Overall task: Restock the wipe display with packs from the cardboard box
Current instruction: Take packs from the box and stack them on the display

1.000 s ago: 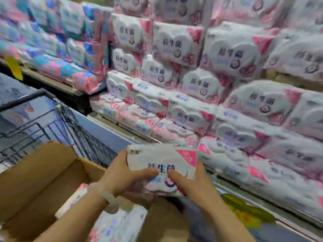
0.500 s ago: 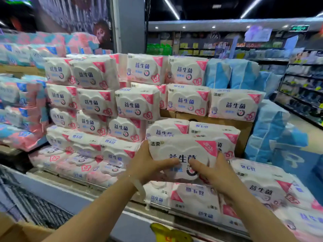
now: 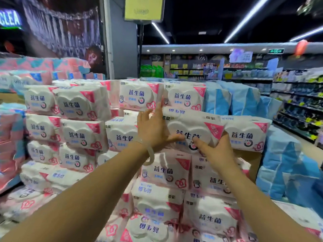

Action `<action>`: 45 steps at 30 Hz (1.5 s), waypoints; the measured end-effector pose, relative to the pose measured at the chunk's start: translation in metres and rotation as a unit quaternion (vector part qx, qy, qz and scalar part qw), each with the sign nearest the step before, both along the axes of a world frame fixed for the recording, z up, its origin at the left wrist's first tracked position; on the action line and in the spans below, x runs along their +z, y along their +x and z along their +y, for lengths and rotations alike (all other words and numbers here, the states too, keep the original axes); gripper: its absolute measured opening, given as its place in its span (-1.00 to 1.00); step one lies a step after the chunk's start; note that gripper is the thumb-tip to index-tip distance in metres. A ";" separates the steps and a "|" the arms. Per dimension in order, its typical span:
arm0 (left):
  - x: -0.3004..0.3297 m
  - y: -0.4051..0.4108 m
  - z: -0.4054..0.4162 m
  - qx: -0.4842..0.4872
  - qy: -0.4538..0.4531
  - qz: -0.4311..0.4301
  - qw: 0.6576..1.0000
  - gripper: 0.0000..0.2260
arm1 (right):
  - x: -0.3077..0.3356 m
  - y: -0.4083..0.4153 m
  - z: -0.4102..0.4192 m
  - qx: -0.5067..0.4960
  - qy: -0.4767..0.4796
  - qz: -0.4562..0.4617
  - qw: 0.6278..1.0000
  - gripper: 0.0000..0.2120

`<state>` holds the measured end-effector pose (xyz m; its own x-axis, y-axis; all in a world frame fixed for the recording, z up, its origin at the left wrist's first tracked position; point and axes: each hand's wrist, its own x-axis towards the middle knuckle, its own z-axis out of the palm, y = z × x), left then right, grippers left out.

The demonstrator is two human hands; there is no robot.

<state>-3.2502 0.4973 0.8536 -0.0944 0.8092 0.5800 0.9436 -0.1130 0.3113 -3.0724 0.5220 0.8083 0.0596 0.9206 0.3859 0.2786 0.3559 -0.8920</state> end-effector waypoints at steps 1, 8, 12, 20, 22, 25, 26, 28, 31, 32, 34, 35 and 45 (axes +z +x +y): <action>-0.003 -0.006 0.008 0.025 -0.009 0.062 0.998 0.00 | -0.004 -0.005 0.007 0.004 -0.009 -0.016 1.000 -0.28; -0.036 -0.031 0.030 0.029 -0.104 0.145 0.984 -0.13 | -0.022 -0.018 0.029 0.019 -0.022 -0.084 0.996 -0.15; -0.038 -0.035 0.036 0.035 -0.089 0.167 0.981 -0.13 | -0.023 -0.022 0.032 0.021 -0.037 -0.095 0.995 -0.19; -0.040 -0.038 0.037 0.015 -0.063 0.161 0.985 0.23 | -0.018 -0.030 0.020 0.032 -0.105 -0.114 0.987 -0.16; -0.035 -0.034 0.033 0.033 -0.094 0.168 0.981 0.06 | -0.015 -0.027 0.017 0.035 -0.113 -0.133 0.984 0.05; -0.036 -0.024 0.020 0.049 -0.086 0.149 0.984 -0.09 | -0.008 -0.020 -0.001 -0.019 -0.076 -0.178 0.981 0.17; -0.040 -0.021 0.012 0.045 -0.057 0.130 0.989 -0.13 | -0.007 -0.018 -0.007 -0.052 -0.037 -0.207 0.976 0.14; -0.051 -0.015 -0.005 0.030 -0.015 0.113 0.993 -0.21 | -0.004 -0.019 -0.027 -0.086 0.061 -0.287 0.952 -0.01; -0.072 -0.011 -0.035 0.011 -0.030 0.136 0.990 -0.27 | -0.006 -0.033 -0.056 -0.025 0.149 -0.426 0.892 -0.24; -0.081 -0.013 -0.047 0.016 -0.055 0.142 0.988 -0.26 | -0.010 -0.041 -0.065 0.009 0.147 -0.461 0.875 -0.27; -0.100 -0.019 -0.070 0.043 -0.124 0.153 0.980 -0.22 | -0.024 -0.054 -0.081 0.060 0.131 -0.501 0.853 -0.29; -0.111 -0.025 -0.085 0.069 -0.169 0.163 0.970 -0.20 | -0.035 -0.063 -0.088 0.087 0.126 -0.514 0.844 -0.30; -0.235 -0.144 -0.274 0.292 -0.463 0.074 0.833 -0.20 | -0.178 -0.184 -0.180 0.349 0.092 -0.614 0.703 -0.26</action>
<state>-3.3941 0.2229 0.6190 -0.6125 0.7570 -0.2277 0.7889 0.6035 -0.1161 -3.2562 0.3420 0.6304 -0.8623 0.4890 -0.1313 0.4988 0.8651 -0.0538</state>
